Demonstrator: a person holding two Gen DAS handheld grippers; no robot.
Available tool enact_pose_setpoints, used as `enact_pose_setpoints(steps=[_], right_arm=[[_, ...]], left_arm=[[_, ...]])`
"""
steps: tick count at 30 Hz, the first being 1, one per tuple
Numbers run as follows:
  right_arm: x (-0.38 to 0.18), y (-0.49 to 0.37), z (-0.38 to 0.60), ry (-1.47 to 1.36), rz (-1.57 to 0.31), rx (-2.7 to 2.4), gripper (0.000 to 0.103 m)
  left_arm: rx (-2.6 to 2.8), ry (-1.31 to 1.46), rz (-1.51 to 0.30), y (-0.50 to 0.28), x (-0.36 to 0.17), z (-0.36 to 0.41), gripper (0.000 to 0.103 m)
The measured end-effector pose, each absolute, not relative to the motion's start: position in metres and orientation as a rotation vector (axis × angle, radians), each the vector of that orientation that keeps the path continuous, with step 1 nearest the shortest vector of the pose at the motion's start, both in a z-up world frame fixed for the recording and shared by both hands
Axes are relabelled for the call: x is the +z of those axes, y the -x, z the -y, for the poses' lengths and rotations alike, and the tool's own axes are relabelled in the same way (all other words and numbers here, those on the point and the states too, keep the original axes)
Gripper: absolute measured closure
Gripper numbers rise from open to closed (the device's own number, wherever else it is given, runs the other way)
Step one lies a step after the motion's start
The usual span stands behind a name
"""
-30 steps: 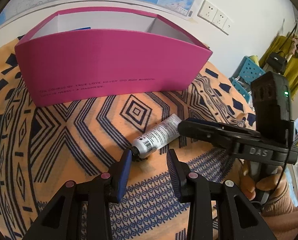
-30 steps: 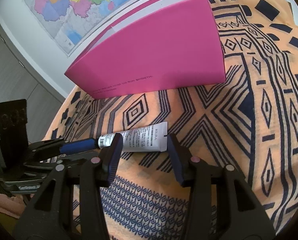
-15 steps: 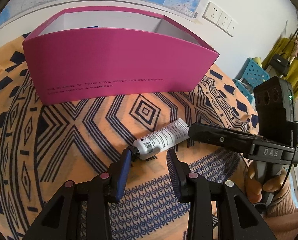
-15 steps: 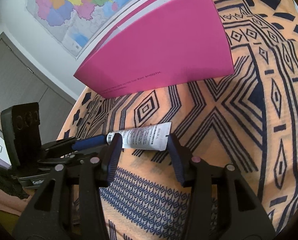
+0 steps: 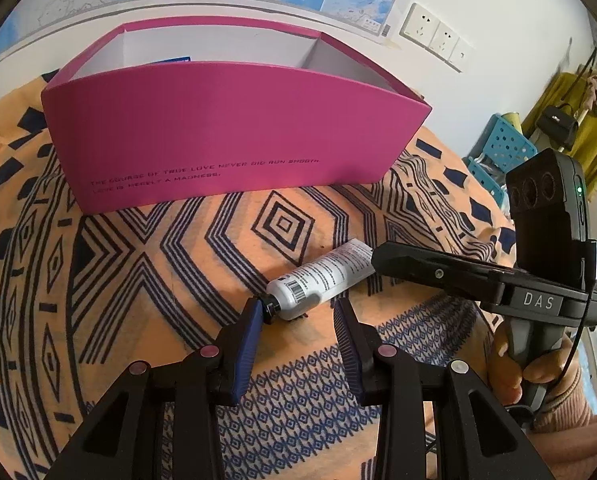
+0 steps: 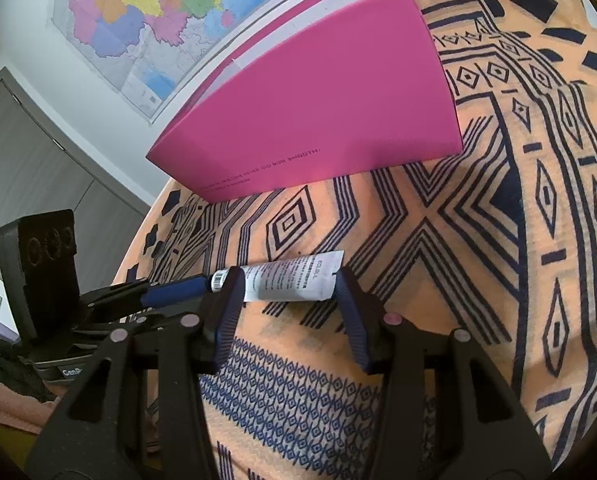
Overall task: Organize rigid objects
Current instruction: 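Close the right gripper around the middle of the white tube, then lift the white tube with the right gripper toward the magenta box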
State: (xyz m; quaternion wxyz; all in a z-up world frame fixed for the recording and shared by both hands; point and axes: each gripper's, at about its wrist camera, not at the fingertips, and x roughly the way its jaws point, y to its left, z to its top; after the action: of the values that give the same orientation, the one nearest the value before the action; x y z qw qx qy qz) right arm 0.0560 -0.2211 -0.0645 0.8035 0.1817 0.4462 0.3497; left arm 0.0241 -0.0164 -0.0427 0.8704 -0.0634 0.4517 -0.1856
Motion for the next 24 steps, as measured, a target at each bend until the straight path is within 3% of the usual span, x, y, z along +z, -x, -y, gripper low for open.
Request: enact_pose_setpoints(steps=[24], right_arm=[[-0.044,-0.045,0.216,-0.311,-0.900,0.719,0.053]], left_arm=[[-0.410,0.112,-0.897,-0.023,-0.027,0.021,0.067]])
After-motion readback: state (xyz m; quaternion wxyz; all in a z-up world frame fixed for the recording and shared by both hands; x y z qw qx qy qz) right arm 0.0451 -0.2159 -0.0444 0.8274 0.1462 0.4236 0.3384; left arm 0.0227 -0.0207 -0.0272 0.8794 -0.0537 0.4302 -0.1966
